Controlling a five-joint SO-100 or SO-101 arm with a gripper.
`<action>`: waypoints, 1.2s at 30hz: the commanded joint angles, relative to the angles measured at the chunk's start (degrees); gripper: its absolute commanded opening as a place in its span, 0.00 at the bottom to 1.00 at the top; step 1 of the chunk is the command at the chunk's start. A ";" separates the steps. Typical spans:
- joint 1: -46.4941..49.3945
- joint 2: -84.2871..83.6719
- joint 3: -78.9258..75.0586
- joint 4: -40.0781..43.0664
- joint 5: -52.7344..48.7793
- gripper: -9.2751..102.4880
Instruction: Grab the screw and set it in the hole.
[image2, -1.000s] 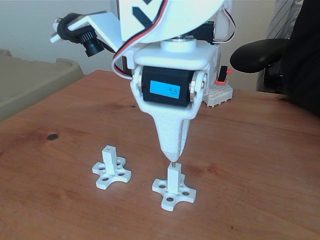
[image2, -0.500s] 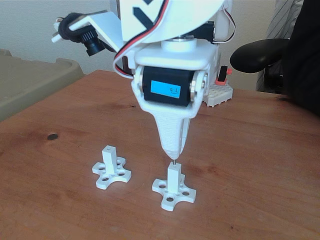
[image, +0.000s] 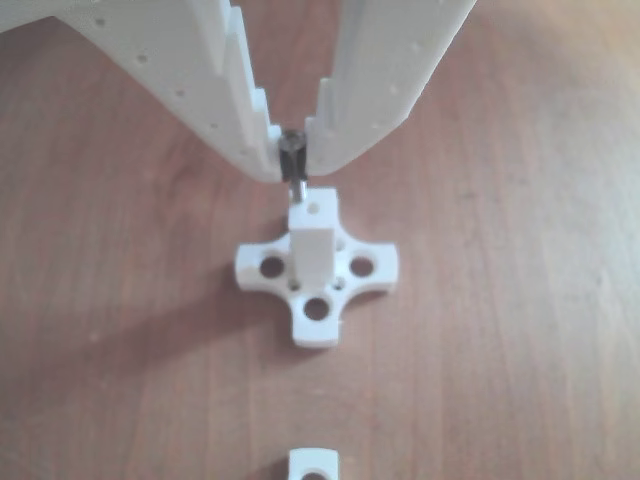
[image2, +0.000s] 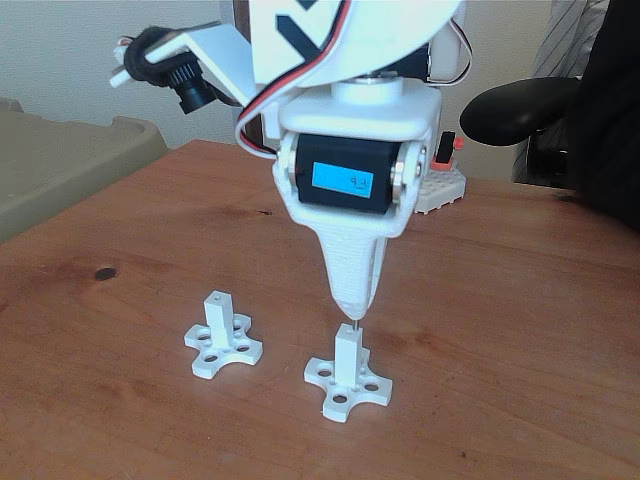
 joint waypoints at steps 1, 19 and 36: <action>-0.26 1.67 -4.04 -1.05 0.35 0.04; 1.32 1.76 -3.87 -1.23 -0.35 0.04; 0.09 1.85 -3.87 -1.05 0.09 0.04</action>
